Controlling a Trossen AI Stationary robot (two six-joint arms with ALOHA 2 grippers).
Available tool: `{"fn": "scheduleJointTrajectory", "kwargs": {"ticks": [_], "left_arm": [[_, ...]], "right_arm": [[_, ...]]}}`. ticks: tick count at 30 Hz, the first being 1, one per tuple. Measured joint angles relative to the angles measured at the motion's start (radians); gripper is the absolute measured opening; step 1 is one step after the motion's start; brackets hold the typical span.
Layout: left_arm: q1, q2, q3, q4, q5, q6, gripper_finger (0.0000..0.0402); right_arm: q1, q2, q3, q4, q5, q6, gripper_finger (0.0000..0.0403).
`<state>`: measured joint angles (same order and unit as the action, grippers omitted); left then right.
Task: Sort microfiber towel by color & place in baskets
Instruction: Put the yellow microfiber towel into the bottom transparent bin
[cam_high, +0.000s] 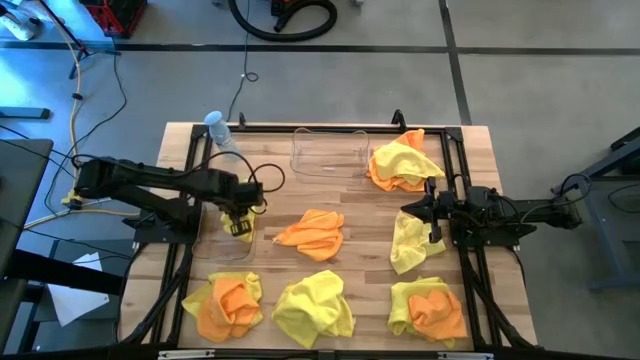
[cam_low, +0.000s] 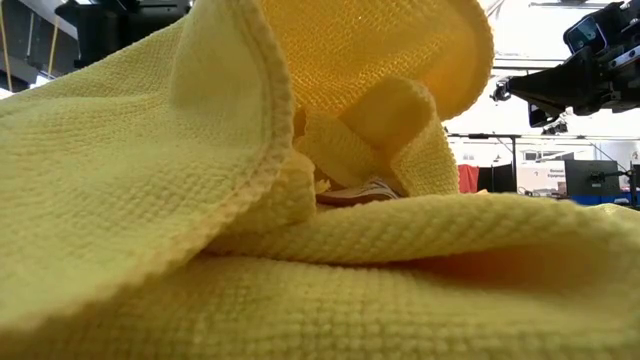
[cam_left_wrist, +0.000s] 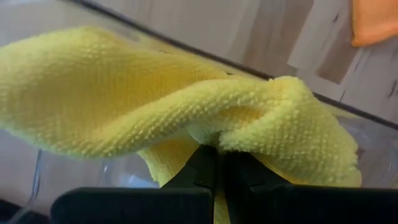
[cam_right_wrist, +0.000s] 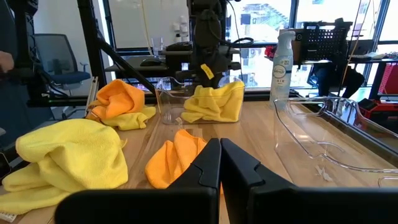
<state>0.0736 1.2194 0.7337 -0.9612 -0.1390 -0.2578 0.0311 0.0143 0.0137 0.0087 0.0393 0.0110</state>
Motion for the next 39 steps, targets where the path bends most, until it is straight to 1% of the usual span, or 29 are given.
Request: {"fn": "scheduleJointTrajectory", "kwargs": {"ticks": [4,8,14,17,21,24,28,31,34,39], "left_arm": [[0.009,0.0,-0.002,0.0,-0.002,-0.054,0.0004],[0.016,0.0,-0.002,-0.012,-0.004,-0.098,0.0024],[0.018,0.0,-0.002,-0.067,-0.005,-0.122,0.0089],[0.018,-0.002,-0.002,-0.117,-0.005,-0.107,0.0123],[0.018,-0.034,-0.002,-0.228,-0.003,-0.141,0.0148],[0.018,-0.082,-0.001,-0.313,-0.001,-0.194,0.0152],[0.018,-0.161,0.035,-0.328,0.031,-0.232,0.015],[0.017,-0.211,0.083,-0.356,0.034,-0.239,0.015],[0.017,-0.258,0.121,-0.324,0.021,-0.239,0.015],[0.017,-0.291,0.137,-0.164,0.014,-0.194,0.015]], "right_arm": [[0.0,0.0,0.0,0.0,0.0,0.0,0.0],[0.0,0.0,0.0,0.0,-0.005,0.0,0.0],[0.0,0.0,0.0,0.0,-0.005,0.0,0.0],[0.0,0.0,0.0,0.0,-0.004,0.0,0.0],[0.0,0.0,0.0,0.0,-0.004,0.0,0.0],[0.0,0.0,0.0,0.0,-0.003,0.0,0.0],[0.0,0.0,0.0,0.0,-0.003,0.0,0.0],[0.0,0.0,0.0,0.0,0.001,0.0,0.0],[0.0,0.001,0.0,0.0,0.001,0.0,0.0],[0.0,0.0,0.0,0.0,0.001,0.0,0.0]]}}
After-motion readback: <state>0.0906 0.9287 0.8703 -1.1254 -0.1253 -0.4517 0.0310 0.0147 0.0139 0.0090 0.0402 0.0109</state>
